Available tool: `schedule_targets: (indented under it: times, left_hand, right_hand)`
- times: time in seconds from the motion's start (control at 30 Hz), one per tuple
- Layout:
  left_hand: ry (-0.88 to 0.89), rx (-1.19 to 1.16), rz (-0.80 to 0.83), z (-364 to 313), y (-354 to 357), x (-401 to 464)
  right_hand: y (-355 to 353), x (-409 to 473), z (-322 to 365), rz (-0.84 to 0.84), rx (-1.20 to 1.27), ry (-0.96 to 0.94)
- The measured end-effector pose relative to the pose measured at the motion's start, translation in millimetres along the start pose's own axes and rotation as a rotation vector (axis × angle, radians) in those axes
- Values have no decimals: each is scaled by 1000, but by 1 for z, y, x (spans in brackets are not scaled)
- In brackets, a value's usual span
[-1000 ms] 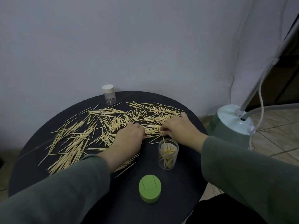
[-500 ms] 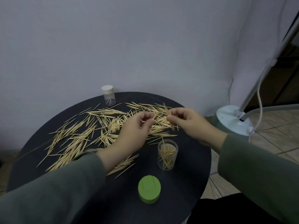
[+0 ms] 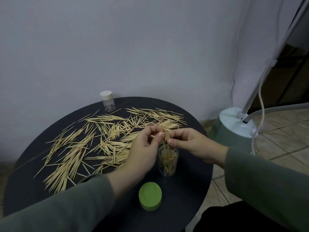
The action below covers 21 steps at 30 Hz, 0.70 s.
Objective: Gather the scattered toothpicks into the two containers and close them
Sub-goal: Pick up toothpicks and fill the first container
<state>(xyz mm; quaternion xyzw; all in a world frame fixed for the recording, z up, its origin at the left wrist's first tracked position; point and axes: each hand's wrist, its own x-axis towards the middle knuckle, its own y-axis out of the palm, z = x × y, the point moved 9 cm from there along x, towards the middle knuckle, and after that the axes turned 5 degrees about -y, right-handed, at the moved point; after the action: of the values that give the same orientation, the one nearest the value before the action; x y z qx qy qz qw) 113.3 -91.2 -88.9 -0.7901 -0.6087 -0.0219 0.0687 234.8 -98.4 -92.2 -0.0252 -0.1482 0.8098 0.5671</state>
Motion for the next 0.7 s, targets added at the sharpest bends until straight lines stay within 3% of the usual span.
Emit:
schedule_targets:
  times: [0.37, 0.47, 0.57, 0.7]
  left_hand:
    - [121, 24, -1, -10, -8, -8]
    - [132, 28, 42, -12, -5, -10]
    - [138, 150, 68, -3, -3, -10]
    - [257, 380, 43, -7, -6, -12]
  right_hand:
    - [-9, -5, -9, 113, 2, 35]
    - [-9, -6, 0, 188, -190, 10]
    - [-6, -10, -7, 294, -465, 100]
    - [0, -10, -5, 306, -542, 116]
